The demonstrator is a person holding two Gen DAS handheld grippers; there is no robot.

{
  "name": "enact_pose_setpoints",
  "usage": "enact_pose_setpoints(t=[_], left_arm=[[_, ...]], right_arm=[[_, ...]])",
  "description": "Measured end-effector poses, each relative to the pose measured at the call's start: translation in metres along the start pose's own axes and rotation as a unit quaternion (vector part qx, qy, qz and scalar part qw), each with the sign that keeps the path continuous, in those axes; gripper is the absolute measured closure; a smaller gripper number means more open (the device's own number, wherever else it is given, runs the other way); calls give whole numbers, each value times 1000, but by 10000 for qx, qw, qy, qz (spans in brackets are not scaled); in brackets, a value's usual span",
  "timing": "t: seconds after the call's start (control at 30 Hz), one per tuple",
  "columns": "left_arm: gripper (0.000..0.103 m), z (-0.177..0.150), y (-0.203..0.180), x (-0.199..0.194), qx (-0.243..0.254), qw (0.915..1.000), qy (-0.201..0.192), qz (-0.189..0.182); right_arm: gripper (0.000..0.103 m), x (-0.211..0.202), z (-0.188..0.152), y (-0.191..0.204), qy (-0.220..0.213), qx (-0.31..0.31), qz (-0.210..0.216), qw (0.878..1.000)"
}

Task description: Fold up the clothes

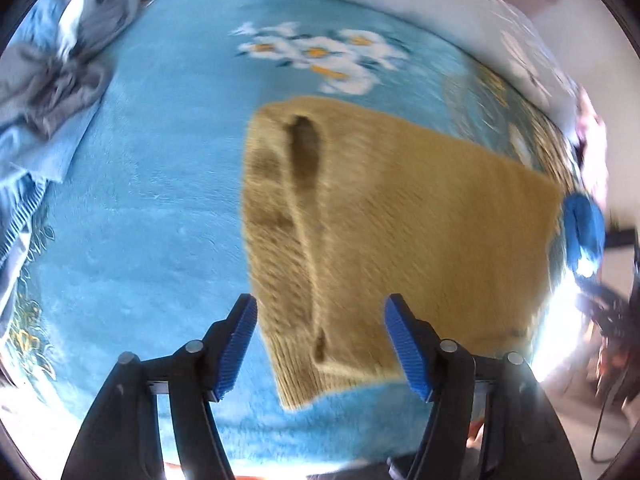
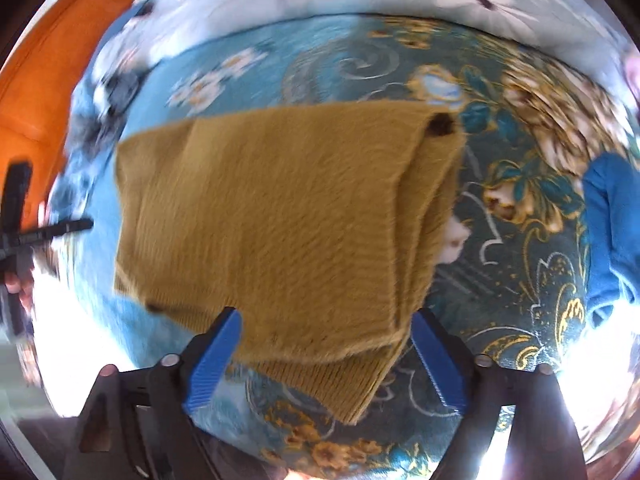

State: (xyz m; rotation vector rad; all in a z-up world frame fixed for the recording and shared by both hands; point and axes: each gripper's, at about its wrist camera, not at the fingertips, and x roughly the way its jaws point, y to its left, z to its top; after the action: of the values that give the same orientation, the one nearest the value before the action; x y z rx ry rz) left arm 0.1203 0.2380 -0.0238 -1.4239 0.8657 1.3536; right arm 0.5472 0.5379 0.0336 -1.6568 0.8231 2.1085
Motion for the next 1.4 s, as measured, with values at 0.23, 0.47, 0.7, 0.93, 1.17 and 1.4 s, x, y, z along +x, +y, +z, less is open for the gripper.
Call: enact_pose_setpoints(t=[0.23, 0.47, 0.7, 0.93, 1.17, 1.4], left_arm=[[35, 18, 16, 46, -599, 9977, 302, -116], [35, 28, 15, 73, -549, 9968, 548, -194], [35, 32, 19, 80, -919, 9928, 611, -470], [40, 30, 17, 79, -1845, 9787, 428, -785], [76, 33, 10, 77, -2239, 9684, 282, -1066], [81, 47, -17, 44, -2176, 9706, -120, -1017]], right_arm=[[6, 35, 20, -48, -103, 1357, 395, 9899], [6, 70, 27, -77, -10, 1978, 532, 9788], [23, 88, 36, -59, 236, 1633, 639, 9842], [60, 88, 33, -71, 306, 1976, 745, 9770], [79, 86, 37, -59, 365, 1765, 887, 9796], [81, 65, 48, -46, 130, 1719, 922, 9807]])
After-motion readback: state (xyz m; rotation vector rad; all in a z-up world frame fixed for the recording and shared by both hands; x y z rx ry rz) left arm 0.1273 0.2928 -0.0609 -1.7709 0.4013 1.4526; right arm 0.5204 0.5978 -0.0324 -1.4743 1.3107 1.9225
